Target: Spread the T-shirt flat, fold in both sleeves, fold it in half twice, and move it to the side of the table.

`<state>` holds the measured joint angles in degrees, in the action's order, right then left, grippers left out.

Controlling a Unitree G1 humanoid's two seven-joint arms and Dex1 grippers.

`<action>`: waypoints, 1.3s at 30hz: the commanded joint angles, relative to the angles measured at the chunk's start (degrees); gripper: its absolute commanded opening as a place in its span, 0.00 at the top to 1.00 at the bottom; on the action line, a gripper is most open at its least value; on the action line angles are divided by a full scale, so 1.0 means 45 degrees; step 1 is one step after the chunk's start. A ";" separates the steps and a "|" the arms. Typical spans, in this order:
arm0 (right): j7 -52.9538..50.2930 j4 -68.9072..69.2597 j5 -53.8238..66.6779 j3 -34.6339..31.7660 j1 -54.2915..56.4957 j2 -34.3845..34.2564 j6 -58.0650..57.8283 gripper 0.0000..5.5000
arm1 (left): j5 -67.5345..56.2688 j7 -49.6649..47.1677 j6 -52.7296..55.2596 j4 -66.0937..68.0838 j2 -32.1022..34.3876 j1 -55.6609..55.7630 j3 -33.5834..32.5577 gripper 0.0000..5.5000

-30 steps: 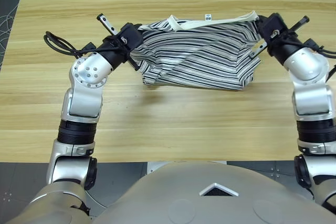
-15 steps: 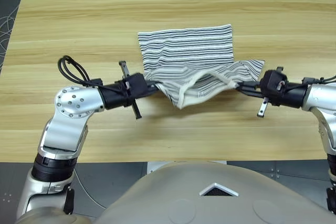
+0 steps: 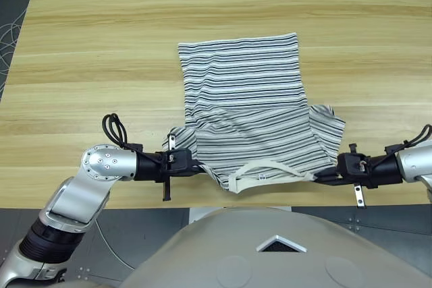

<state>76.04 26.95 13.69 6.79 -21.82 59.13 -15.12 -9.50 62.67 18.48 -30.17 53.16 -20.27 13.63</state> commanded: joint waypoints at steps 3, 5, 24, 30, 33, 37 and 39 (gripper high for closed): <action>-0.0176 0.0241 -0.0241 0.0468 -0.0293 0.0210 -0.0033 0.98 | 0.0387 0.0128 -0.0236 -0.0083 0.0548 -0.0396 0.0314 0.98; -0.1003 0.0015 -0.0686 0.0767 0.0022 -0.0390 -0.0162 0.98 | 0.0637 -0.0135 -0.0293 0.0066 0.0448 -0.0291 0.0350 0.98; -0.1727 -0.0123 -0.0929 0.1762 0.0463 -0.0656 -0.0638 0.77 | 0.0708 -0.0643 -0.0001 -0.0165 0.0111 -0.0058 0.0565 0.64; -0.1640 0.0081 -0.0720 0.1642 0.0670 -0.0614 -0.1159 0.60 | -0.0017 -0.0273 0.0490 -0.0610 0.0260 -0.0149 0.0460 0.49; -0.1659 0.0136 -0.0470 0.1416 0.0892 -0.0623 -0.1468 0.55 | -0.0421 -0.0370 0.0740 -0.0887 0.0136 -0.0023 0.0266 0.41; -0.1500 0.0489 0.0341 0.0842 0.1150 -0.0588 -0.1842 0.55 | -0.1405 -0.0267 0.1297 -0.1309 0.0242 0.0245 -0.0372 0.40; -0.1041 0.0839 0.1248 0.0245 0.1229 -0.0322 -0.2136 0.55 | -0.2121 0.0009 0.1562 -0.1493 0.0432 0.0284 -0.0808 0.40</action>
<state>69.80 28.93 16.24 10.70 -17.35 55.39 -22.90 -16.82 61.42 24.29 -35.71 53.75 -19.67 12.05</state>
